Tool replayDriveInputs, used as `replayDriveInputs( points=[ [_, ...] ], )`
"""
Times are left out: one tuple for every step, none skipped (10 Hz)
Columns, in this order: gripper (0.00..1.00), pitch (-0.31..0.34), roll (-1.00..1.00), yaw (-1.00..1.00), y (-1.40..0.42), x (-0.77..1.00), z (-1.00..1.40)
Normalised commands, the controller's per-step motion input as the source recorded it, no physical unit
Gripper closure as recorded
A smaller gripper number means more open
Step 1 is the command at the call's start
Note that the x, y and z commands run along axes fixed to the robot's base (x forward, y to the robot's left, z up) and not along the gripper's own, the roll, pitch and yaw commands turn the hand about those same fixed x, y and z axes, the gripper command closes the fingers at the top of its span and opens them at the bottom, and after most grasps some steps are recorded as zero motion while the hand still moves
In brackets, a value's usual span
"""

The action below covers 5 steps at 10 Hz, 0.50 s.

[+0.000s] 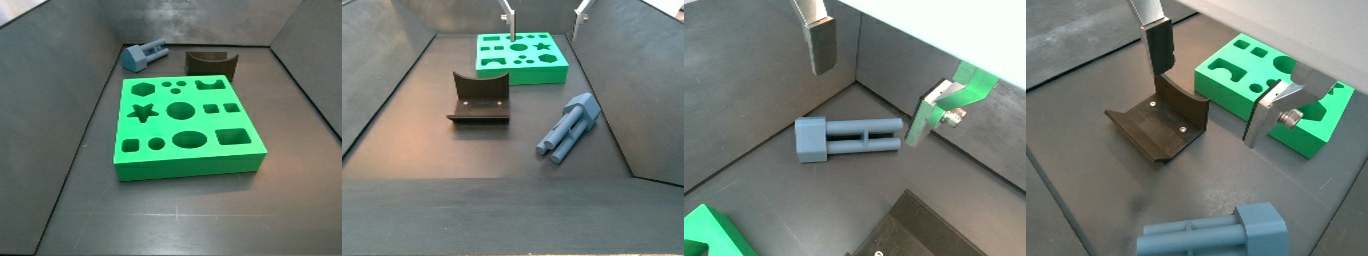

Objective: Pick up the 3 prong object. Move up. Place the 3 prong object on the fixture. Regrasp the 3 prong object. Move to above the board. Insert the 3 prong object.
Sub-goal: Pick up the 3 prong object.

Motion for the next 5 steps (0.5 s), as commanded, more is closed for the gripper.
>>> replayDriveInputs(
  points=[
    [0.0,0.0,0.0,0.0,0.0,-0.02,-0.01],
    [0.0,-0.077,0.06,-0.22,0.0,-0.45,-0.17],
    [0.0,-0.104,0.03,-0.34,0.01,-0.5,-0.29],
    [0.0,-0.126,0.04,-0.31,0.04,-0.45,-0.34],
    [0.0,-0.11,0.06,-0.36,0.05,-0.53,-0.42]
  ],
)
